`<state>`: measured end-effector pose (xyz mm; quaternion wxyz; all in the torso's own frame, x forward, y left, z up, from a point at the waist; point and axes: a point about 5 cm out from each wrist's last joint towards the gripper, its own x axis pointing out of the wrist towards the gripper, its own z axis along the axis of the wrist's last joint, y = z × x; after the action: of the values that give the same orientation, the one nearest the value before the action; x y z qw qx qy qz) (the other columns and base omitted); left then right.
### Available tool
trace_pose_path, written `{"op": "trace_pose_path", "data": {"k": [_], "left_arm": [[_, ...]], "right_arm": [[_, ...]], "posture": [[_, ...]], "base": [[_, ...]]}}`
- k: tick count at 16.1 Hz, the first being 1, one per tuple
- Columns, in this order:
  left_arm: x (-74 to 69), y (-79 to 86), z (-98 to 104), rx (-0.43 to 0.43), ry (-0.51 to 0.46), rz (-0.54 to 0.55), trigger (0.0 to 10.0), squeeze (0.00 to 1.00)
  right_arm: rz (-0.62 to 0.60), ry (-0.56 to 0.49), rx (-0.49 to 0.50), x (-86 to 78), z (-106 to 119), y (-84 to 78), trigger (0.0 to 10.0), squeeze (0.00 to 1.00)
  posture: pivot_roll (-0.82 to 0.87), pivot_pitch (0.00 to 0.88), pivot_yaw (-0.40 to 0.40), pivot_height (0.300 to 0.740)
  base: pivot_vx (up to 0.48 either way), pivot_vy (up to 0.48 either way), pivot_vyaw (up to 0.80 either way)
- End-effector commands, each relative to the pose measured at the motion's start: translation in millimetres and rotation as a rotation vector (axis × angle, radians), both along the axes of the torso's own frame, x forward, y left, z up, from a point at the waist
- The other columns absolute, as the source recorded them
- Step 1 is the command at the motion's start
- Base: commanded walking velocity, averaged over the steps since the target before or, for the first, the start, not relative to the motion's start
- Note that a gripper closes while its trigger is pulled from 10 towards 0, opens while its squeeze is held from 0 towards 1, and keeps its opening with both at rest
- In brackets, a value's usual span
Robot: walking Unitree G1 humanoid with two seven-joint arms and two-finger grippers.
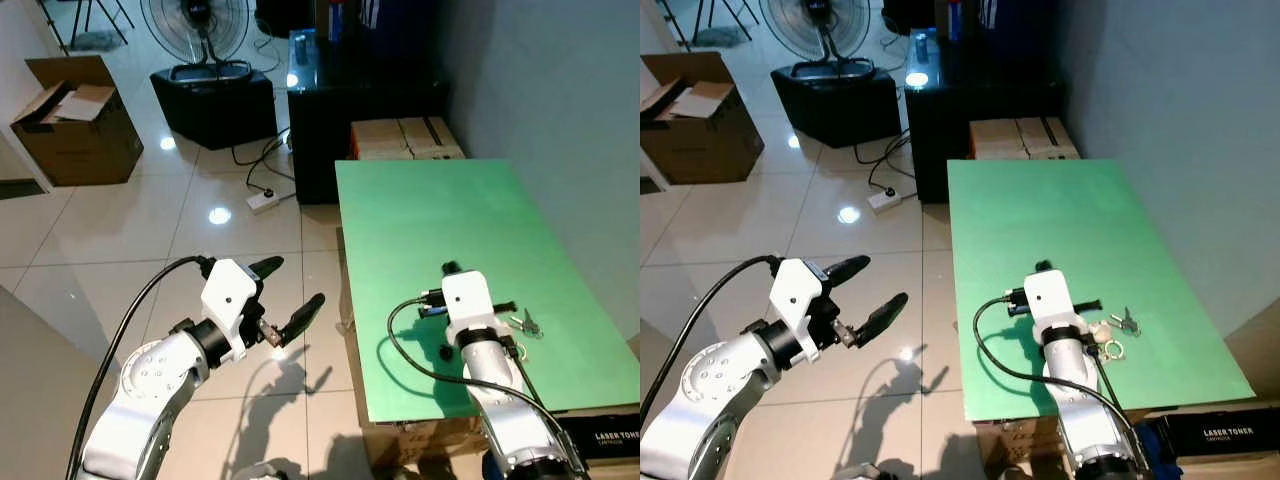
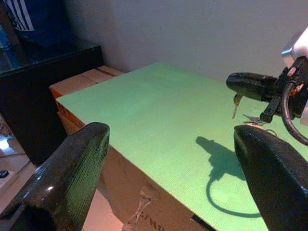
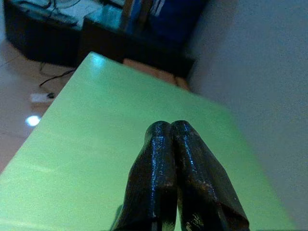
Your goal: Hang keys on a hook
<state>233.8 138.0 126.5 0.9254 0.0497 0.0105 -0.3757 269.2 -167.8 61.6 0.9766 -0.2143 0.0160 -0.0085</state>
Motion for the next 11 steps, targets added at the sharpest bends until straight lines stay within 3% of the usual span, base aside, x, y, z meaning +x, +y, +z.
{"op": "trace_pose_path", "data": {"k": [1, 8, 11], "left_arm": [[1.7, 1.6, 0, 0.011, -0.005, 0.008, 10.0, 0.00], [0.2, 2.6, 0, 0.020, 0.004, -0.010, 10.0, 0.00], [0.4, 3.9, 1, 0.028, 0.005, -0.008, 10.0, 0.00]], "right_arm": [[-0.008, -0.039, -0.027, -1.4, 5, 0.2, 0.0, 0.00], [-0.004, -0.089, -0.095, -3.7, 10, 3.5, 0.0, 0.00], [0.140, 0.029, -0.042, 0.8, -4, 20.8, 0.0, 0.00]], "posture": [[0.01, 0.000, 0.055, 0.740], [0.02, 0.000, 0.067, 0.740], [0.03, 0.000, 0.069, 0.740]], "base": [[0.000, 0.000, 0.00], [0.000, 0.000, 0.00], [0.000, 0.000, 0.00]]}}
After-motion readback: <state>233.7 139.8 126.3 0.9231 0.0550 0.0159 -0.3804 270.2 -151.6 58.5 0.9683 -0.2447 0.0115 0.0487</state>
